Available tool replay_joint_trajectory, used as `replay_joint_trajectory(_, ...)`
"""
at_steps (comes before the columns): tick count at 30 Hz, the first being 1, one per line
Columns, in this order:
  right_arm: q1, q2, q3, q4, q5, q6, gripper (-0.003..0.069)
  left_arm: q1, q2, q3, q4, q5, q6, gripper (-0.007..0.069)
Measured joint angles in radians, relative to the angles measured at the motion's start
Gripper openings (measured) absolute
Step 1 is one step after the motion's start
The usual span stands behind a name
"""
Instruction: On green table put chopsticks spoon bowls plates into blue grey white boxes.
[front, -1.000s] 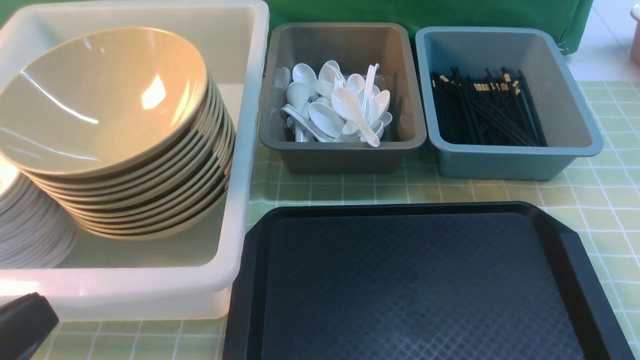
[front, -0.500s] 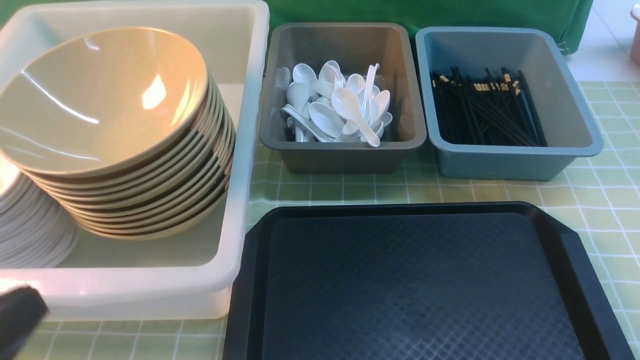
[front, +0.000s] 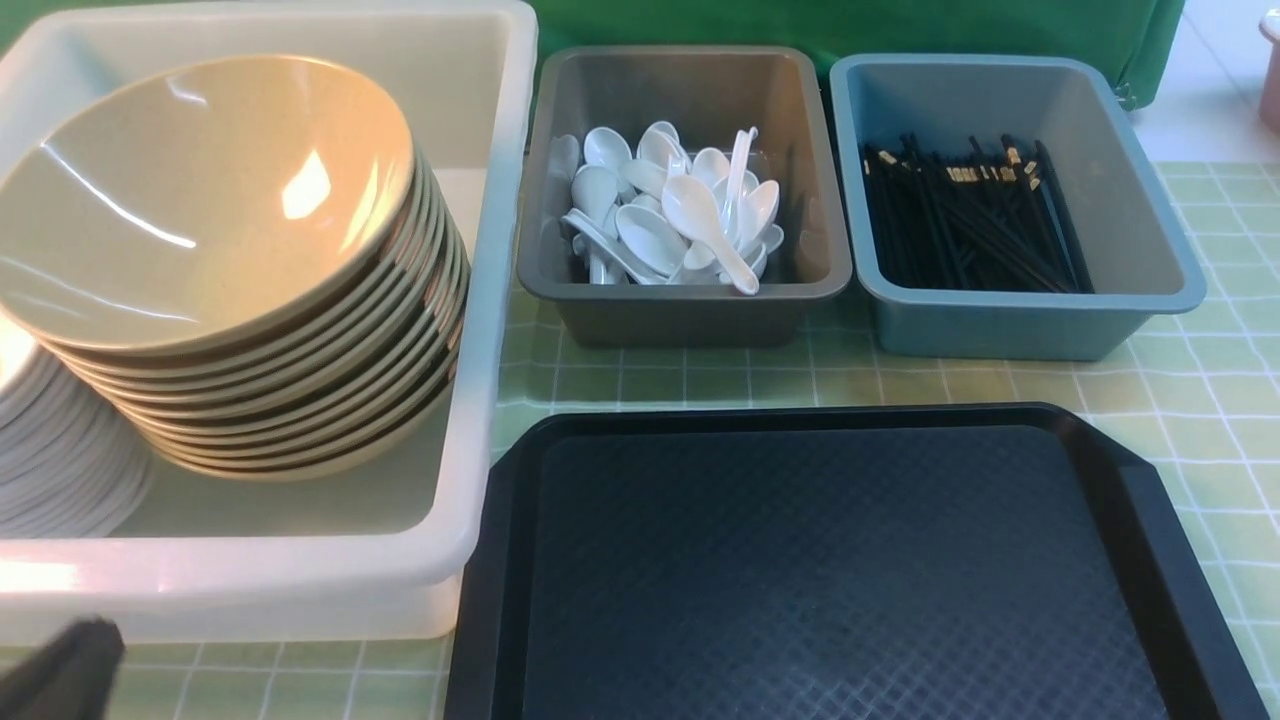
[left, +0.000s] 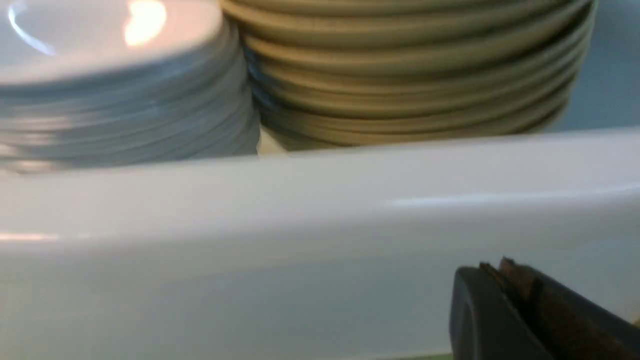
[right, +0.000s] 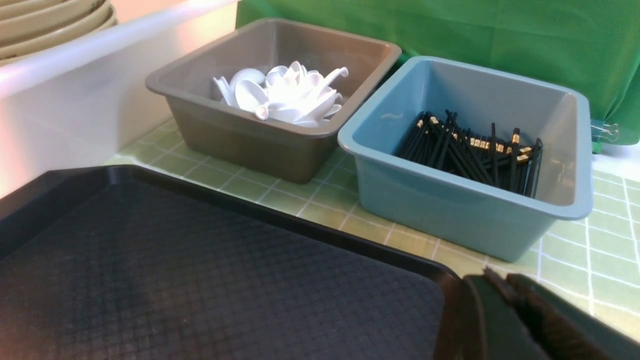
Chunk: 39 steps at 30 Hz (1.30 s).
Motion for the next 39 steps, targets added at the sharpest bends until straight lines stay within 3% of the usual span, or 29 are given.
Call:
replay_joint_trajectory(9,0.000,0.000,0.001,0.000,-0.001,0.000,0.0055,-0.069,0.000,-0.004,-0.002,0.017,-0.005,-0.0001)
replay_joint_trajectory(26,-0.001,-0.001,0.001,0.000,0.000,0.000,0.0069,-0.071,0.000,-0.004,-0.002,0.017,-0.006,-0.0001)
replay_joint_trajectory(31,-0.117,-0.017,0.001,0.000,-0.001,0.000,0.0069,-0.071,0.000,-0.004,-0.002,0.017,-0.006,-0.0001)
replay_joint_trajectory(33,-0.210,-0.019,0.001,0.000,0.000,-0.001,0.0071,-0.071,0.000,-0.004,-0.002,0.017,-0.006,-0.0001)
replay_joint_trajectory(39,-0.307,-0.019,0.001,0.000,0.000,-0.002,0.0074,-0.071,0.000,-0.004,-0.002,0.017,-0.006,-0.0001)
